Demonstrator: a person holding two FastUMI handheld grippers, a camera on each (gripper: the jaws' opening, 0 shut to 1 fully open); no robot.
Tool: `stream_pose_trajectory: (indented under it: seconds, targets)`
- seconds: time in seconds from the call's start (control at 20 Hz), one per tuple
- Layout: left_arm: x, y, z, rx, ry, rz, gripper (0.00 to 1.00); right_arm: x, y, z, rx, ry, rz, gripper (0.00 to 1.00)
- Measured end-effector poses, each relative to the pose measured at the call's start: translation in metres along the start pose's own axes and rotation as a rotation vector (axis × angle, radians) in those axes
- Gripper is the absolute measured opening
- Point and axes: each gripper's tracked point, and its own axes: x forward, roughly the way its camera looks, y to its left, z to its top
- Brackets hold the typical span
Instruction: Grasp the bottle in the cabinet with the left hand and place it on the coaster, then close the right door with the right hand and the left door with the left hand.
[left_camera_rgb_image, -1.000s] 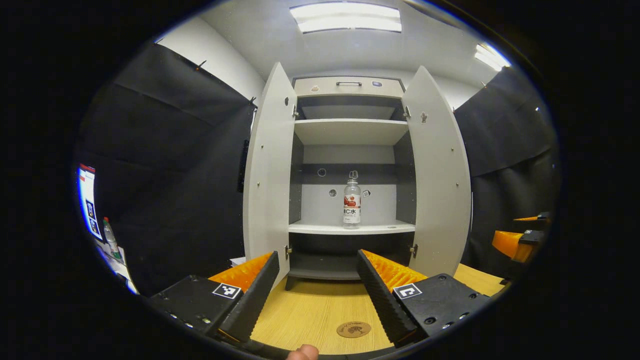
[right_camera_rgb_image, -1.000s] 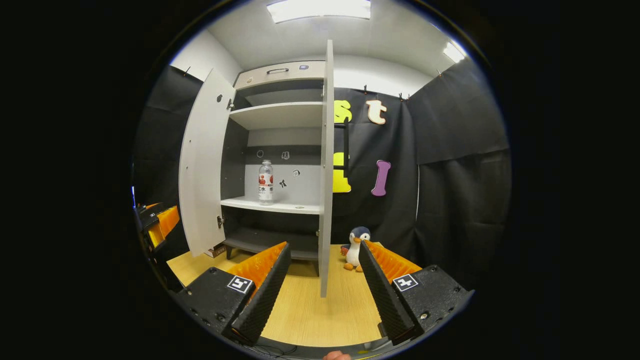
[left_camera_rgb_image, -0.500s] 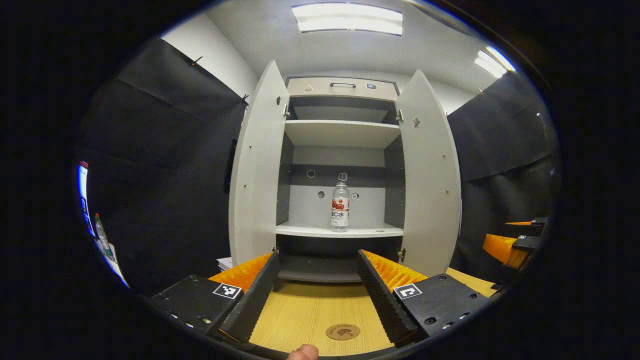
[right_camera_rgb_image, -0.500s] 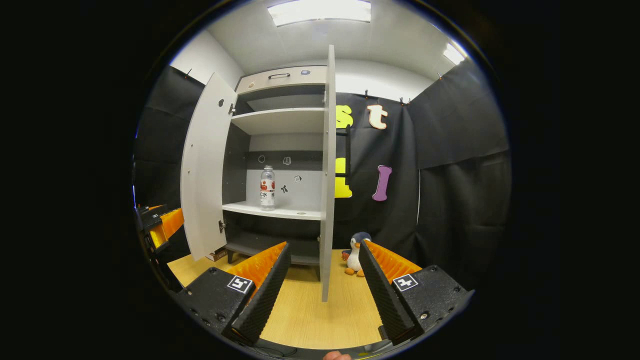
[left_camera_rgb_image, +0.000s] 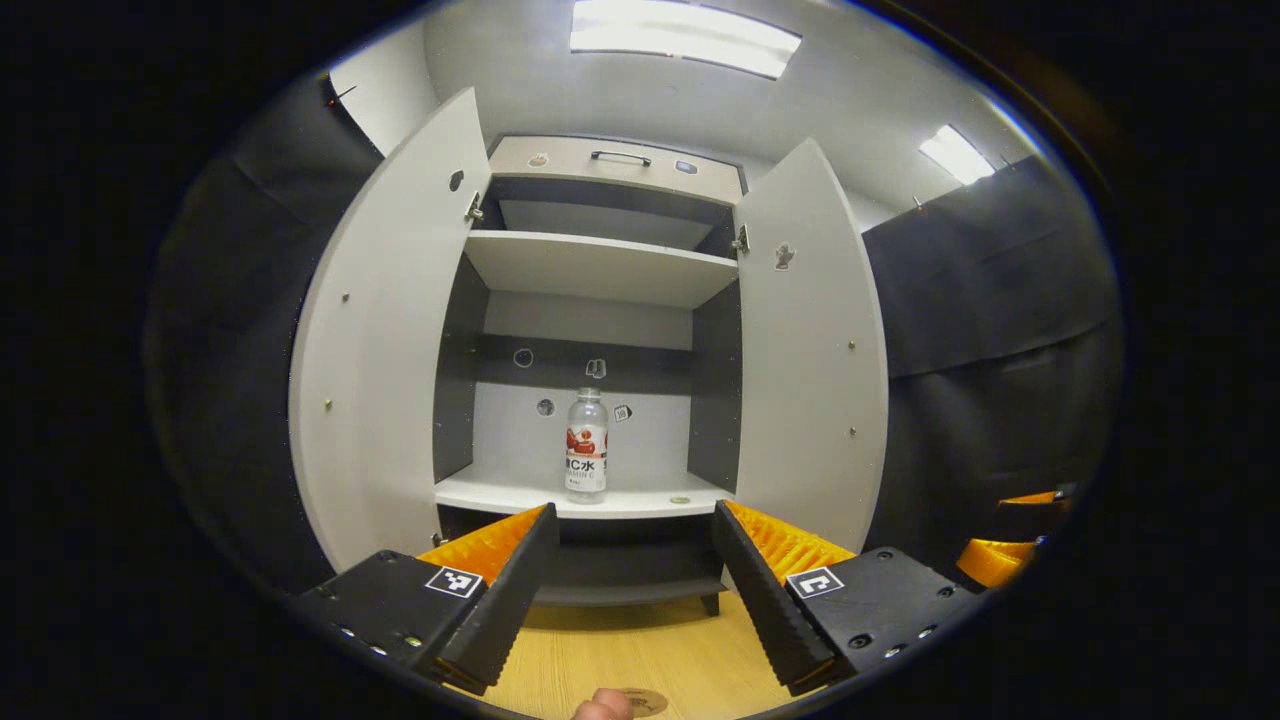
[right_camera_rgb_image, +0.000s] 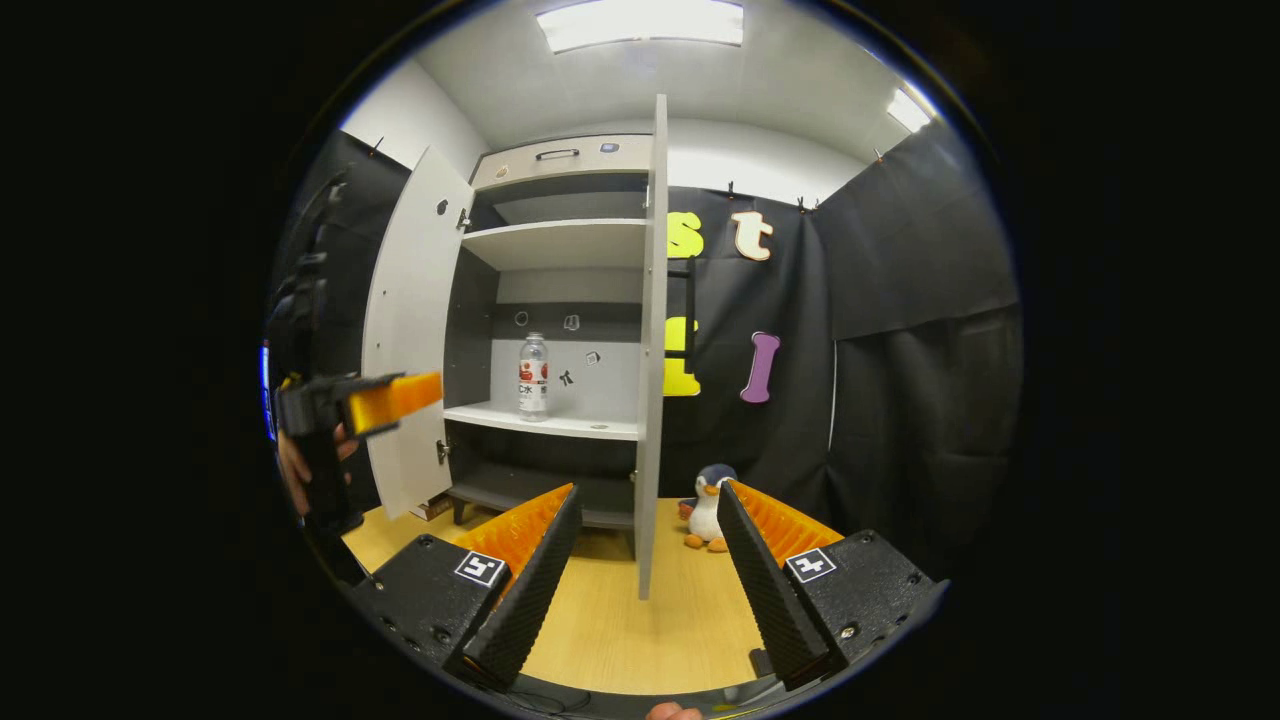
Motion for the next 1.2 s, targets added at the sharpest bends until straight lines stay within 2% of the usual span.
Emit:
stream_pose_trajectory:
  seconds: [0.1,0.15,0.2,0.45,0.6,0.9,1.2]
  targets:
    - [0.039,0.006,0.004,0.009,0.009,-0.010,0.95,-0.001,-0.006,0.000,0.005,0.005,-0.017,0.84]
    - [0.059,0.010,0.006,0.011,0.009,-0.010,0.99,-0.002,-0.011,0.000,0.007,0.007,-0.030,0.84]
    - [0.078,0.014,0.006,0.013,0.015,-0.007,0.95,-0.003,-0.015,-0.001,0.011,0.008,-0.043,0.84]
    - [0.164,0.040,-0.011,-0.023,0.060,0.017,0.95,0.000,-0.037,-0.005,0.023,0.026,-0.132,0.84]
    - [0.199,0.058,-0.015,-0.010,0.047,0.048,0.94,0.002,-0.049,-0.008,0.017,0.034,-0.178,0.84]
    - [0.259,0.069,-0.028,0.002,0.066,0.036,0.95,0.012,-0.063,-0.017,0.021,0.061,-0.238,0.84]
    - [0.305,0.087,-0.050,-0.005,0.128,0.098,0.95,0.006,-0.078,-0.022,0.050,0.085,-0.294,0.84]
